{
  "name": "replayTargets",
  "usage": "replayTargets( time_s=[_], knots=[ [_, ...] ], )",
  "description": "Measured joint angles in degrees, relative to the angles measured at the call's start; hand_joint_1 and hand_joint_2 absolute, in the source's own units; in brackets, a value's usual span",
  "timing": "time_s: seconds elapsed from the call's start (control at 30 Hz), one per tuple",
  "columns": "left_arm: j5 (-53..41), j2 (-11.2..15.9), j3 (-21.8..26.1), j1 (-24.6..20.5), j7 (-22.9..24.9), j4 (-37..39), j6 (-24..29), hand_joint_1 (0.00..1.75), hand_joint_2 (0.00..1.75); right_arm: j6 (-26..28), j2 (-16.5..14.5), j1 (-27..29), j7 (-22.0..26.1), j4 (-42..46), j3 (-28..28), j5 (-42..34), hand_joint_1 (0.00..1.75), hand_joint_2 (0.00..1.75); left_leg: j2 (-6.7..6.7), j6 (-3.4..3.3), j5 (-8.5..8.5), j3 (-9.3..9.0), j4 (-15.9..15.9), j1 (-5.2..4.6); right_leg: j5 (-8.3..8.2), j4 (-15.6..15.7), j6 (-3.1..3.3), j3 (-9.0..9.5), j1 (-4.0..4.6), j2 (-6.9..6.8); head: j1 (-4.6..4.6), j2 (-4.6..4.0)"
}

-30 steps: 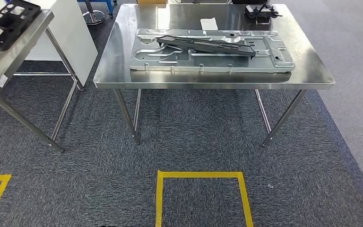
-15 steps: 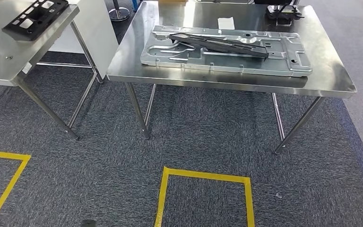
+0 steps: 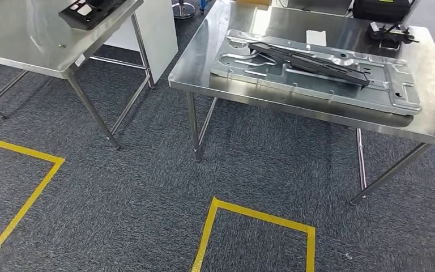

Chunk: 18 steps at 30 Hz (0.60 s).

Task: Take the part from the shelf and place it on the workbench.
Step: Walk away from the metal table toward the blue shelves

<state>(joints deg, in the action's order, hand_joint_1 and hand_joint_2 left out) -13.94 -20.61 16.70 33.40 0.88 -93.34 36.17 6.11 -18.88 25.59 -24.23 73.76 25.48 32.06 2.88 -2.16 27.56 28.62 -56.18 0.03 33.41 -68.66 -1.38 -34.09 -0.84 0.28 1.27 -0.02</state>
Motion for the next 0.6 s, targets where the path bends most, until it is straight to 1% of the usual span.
replayTargets(
  time_s=[0.03, 0.07, 0.1, 0.13, 0.17, 0.2, 0.23, 0.27, 0.3, 0.33, 0.37, 0.4, 0.43, 0.47, 0.5, 0.53, 0.57, 0.6],
  knots=[
    [-3.3, 0.0, -0.4, 0.7, 3.7, -1.1, 0.6, 0.0, 0.0, -0.4, 0.0, -1.2, 0.8, -1.9, 1.1, 1.4, 0.0, 0.0, 0.63, 0.2, 0.09, 0.05, -0.3, 0.02, -1.72, 4.0, 0.1, 2.07, -0.15, 1.25, 0.02, 0.0],
    [-7.0, 0.0, -0.9, 1.4, 8.7, -2.2, 1.4, 0.0, 0.0, -1.1, 0.0, -2.5, 1.7, -4.0, 2.5, 3.2, 0.0, 0.0, 1.16, 0.48, 0.24, 0.17, -0.6, -0.04, -2.93, 7.5, 0.21, 3.74, -0.22, 2.51, 0.04, -0.01],
    [-10.4, 0.0, -1.7, 2.1, 13.8, -3.3, 2.3, 0.0, 0.0, -1.9, 0.0, -3.8, 2.7, -6.1, 4.3, 5.3, 0.0, 0.0, 1.63, 0.81, 0.31, 0.38, -0.9, -0.08, -3.5, 9.8, 0.37, 4.8, -0.24, 3.47, 0.06, -0.01],
    [-12.9, 0.0, -2.6, 2.9, 17.8, -4.3, 3.0, 0.0, 0.0, -2.6, 0.0, -5.1, 3.6, -8.0, 6.2, 7.3, 0.0, 0.0, 2.11, 1.13, 0.32, 0.65, -1.1, -0.08, -3.41, 10.7, 0.56, 5.17, -0.18, 4.0, 0.12, -0.01],
    [-14.3, 0.0, -3.4, 3.6, 20.4, -5.0, 3.4, 0.0, 0.0, -3.1, 0.0, -6.2, 4.4, -9.7, 8.1, 8.8, 0.0, 0.0, 2.66, 1.47, 0.25, 0.85, -1.2, -0.07, -3.45, 10.8, 0.74, 5.14, -0.04, 3.53, 0.12, -0.01],
    [-15.1, -0.1, -4.2, 4.3, 21.6, -5.6, 3.6, 0.0, 0.0, -3.5, 0.0, -7.1, 5.1, -11.2, 9.8, 9.8, 0.0, 0.0, 3.09, 1.76, 0.21, 1.01, -1.3, 0.01, -3.56, 11.0, 1.05, 5.18, -0.1, 2.79, 0.13, 0.0],
    [-15.4, -0.1, -4.8, 4.8, 22.4, -6.0, 3.7, 0.0, 0.0, -3.8, -0.1, -7.9, 5.6, -12.4, 11.2, 10.6, 0.0, 0.0, 2.64, 2.0, 0.49, 1.28, -1.7, 0.03, -3.67, 11.2, 1.42, 5.24, -0.17, 2.06, 0.13, 0.0],
    [-15.7, -0.1, -5.2, 5.2, 23.4, -6.4, 3.6, 0.0, 0.0, -3.9, -0.1, -8.6, 6.2, -13.4, 12.5, 11.3, 0.0, 0.0, 1.65, 2.25, 1.31, 1.92, -3.0, 0.03, -3.78, 11.4, 1.84, 5.27, -0.28, 1.22, 0.21, 0.01],
    [-15.7, -0.1, -5.5, 5.4, 25.1, -6.6, 3.3, 0.0, 0.0, -4.2, -0.1, -9.2, 6.8, -14.3, 13.8, 12.1, 0.0, 0.0, 0.27, 2.47, 2.79, 3.1, -5.4, 0.04, -3.86, 11.6, 2.18, 5.26, -0.38, 0.38, 0.31, 0.01],
    [-15.2, -0.1, -5.7, 5.4, 27.4, -6.8, 2.9, 0.0, 0.0, -4.7, -0.1, -9.8, 7.7, -15.1, 15.3, 13.4, 0.0, 0.0, -1.16, 2.69, 4.7, 4.84, -8.9, 0.11, -3.85, 11.6, 2.4, 5.2, -0.33, -0.47, 0.4, 0.01],
    [-14.1, -0.1, -5.9, 5.3, 29.4, -6.7, 2.5, 0.0, 0.0, -5.5, -0.1, -10.5, 8.7, -15.8, 17.0, 15.0, 0.0, 0.0, -1.84, 2.93, 6.55, 6.8, -12.9, 0.21, -3.81, 11.6, 2.5, 5.12, -0.28, -1.3, 0.5, 0.01],
    [-12.0, -0.1, -6.0, 5.0, 30.9, -6.3, 2.1, 0.0, 0.0, -6.6, -0.1, -11.3, 9.8, -16.5, 19.2, 17.3, 0.0, 0.0, -2.15, 3.13, 7.73, 8.45, -16.2, 0.32, -3.77, 11.6, 2.51, 5.08, -0.25, -2.16, 0.49, 0.01],
    [-9.1, -0.1, -6.1, 4.6, 31.2, -5.6, 1.9, 0.0, 0.0, -7.8, 0.0, -12.2, 10.9, -17.0, 21.6, 20.0, 0.0, 0.0, -2.31, 3.25, 7.82, 9.29, -17.8, 0.42, -3.72, 11.6, 2.48, 5.09, -0.23, -3.01, 0.49, 0.0],
    [-5.8, -0.1, -6.0, 3.9, 30.1, -4.5, 1.8, 0.0, 0.0, -8.8, 0.1, -13.2, 11.8, -17.6, 24.1, 22.8, 0.0, 0.0, -2.5, 3.28, 6.74, 8.97, -17.1, 0.5, -3.66, 11.6, 2.4, 5.15, -0.22, -3.83, 0.5, 0.0],
    [-1.6, -0.1, -5.9, 3.0, 27.6, -3.1, 1.4, 0.0, 0.0, -9.6, 0.1, -14.3, 12.7, -18.2, 26.8, 25.6, 0.0, 0.0, -2.9, 3.21, 4.79, 7.49, -14.1, 0.55, -3.6, 11.6, 2.3, 5.26, -0.22, -4.61, 0.48, -0.01],
    [2.6, -0.1, -5.6, 1.9, 24.0, -1.5, 0.7, 0.0, 0.0, -10.1, 0.2, -15.4, 13.7, -18.7, 29.4, 27.7, 0.0, 0.0, -3.86, 3.04, 2.73, 5.3, -9.8, 0.55, -3.51, 11.6, 2.17, 5.41, -0.19, -5.34, 0.5, -0.01],
    [6.7, -0.1, -5.3, 0.7, 19.4, 0.1, -0.5, 0.0, 0.0, -10.6, 0.3, -16.5, 14.8, -19.1, 31.8, 29.1, 0.0, 0.0, -4.94, 2.77, 1.3, 3.35, -5.9, 0.39, -3.39, 11.6, 1.96, 5.6, -0.07, -6.0, 0.49, -0.01],
    [10.3, -0.1, -4.7, -0.6, 14.8, 1.7, -1.9, 0.0, 0.0, -11.0, 0.3, -17.4, 16.0, -19.3, 34.0, 30.0, 0.0, 0.0, -5.75, 2.45, 0.46, 2.0, -3.1, 0.21, -3.31, 11.6, 1.69, 5.77, 0.03, -6.55, 0.45, -0.01]
  ],
)
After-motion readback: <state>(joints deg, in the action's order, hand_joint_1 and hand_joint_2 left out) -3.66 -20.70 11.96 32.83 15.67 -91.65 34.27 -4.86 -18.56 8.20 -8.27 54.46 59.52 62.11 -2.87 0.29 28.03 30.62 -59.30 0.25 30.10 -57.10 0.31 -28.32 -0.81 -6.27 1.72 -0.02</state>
